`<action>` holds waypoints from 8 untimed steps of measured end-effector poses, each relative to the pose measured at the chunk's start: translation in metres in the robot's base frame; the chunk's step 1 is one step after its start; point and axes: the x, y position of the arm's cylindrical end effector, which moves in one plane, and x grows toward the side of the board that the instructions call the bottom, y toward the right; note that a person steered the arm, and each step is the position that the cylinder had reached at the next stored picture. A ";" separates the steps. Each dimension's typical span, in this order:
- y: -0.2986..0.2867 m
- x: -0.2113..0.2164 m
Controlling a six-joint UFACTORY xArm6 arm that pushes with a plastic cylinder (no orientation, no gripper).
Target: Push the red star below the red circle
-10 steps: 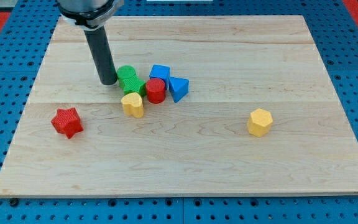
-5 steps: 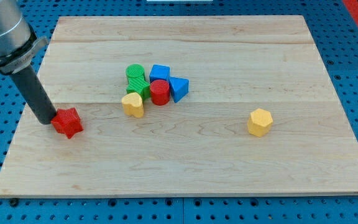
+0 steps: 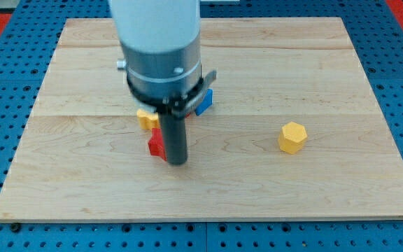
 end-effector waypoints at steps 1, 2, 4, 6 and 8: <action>0.037 0.036; 0.003 0.067; -0.060 0.014; 0.011 0.056; -0.078 0.047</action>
